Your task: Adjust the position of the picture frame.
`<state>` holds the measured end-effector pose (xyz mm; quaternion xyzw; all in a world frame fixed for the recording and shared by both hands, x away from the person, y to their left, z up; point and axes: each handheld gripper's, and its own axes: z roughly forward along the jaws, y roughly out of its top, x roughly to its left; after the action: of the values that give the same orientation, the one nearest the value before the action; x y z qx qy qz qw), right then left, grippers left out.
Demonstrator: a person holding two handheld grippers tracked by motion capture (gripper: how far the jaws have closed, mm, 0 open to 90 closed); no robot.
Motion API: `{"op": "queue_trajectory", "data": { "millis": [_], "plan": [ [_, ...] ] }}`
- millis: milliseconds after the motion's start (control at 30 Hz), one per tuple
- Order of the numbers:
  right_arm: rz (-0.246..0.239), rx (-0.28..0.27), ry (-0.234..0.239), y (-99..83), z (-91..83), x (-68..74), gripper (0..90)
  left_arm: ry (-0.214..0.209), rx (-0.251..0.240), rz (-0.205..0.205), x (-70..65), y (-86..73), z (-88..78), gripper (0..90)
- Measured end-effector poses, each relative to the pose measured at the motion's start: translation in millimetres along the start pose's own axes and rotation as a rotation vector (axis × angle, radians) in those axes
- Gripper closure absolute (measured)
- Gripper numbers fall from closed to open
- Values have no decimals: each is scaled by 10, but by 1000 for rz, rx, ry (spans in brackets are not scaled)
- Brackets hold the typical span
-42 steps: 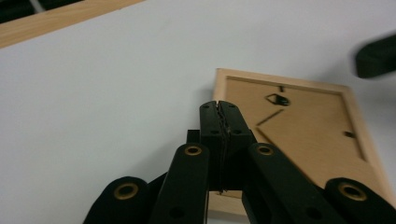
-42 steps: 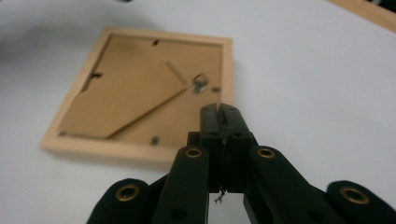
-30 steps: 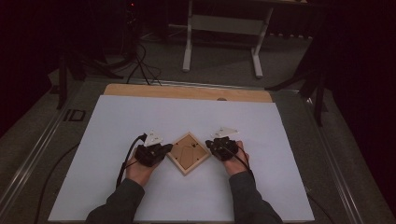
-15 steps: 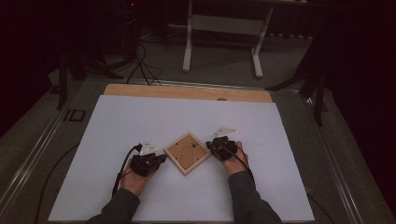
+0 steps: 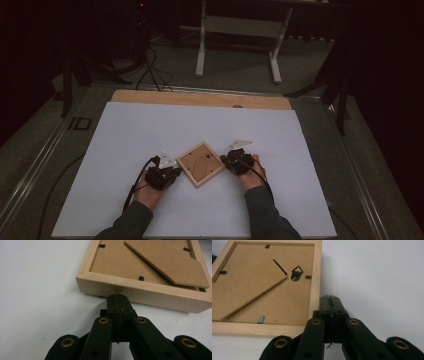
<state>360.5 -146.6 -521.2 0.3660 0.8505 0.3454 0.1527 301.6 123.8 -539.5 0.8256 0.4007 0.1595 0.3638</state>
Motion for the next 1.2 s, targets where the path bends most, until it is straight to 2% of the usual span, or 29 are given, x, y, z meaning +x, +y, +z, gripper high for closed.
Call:
{"op": "queue_trajectory", "data": {
  "millis": [333, 567, 667, 967, 1100, 1200],
  "plan": [
    [-17, 2, -5, -18, -26, 35, 898, 66, 25, 1, 86, 139, 108, 897],
    [-20, -2, 2, -42, -46, 70, 898, 104, 20, -11, 157, 222, 204, 897],
    [-18, -11, 7, -64, -56, 85, 898, 109, 14, -24, 181, 253, 241, 897],
    [5, -32, 7, -109, -67, 106, 898, 118, 27, -14, 236, 338, 315, 896],
    [11, -38, 12, -126, -73, 122, 897, 108, 27, -16, 227, 318, 293, 896],
    [3, -42, 13, -138, -82, 140, 898, 85, 30, -7, 206, 274, 243, 895]
  ]
}}
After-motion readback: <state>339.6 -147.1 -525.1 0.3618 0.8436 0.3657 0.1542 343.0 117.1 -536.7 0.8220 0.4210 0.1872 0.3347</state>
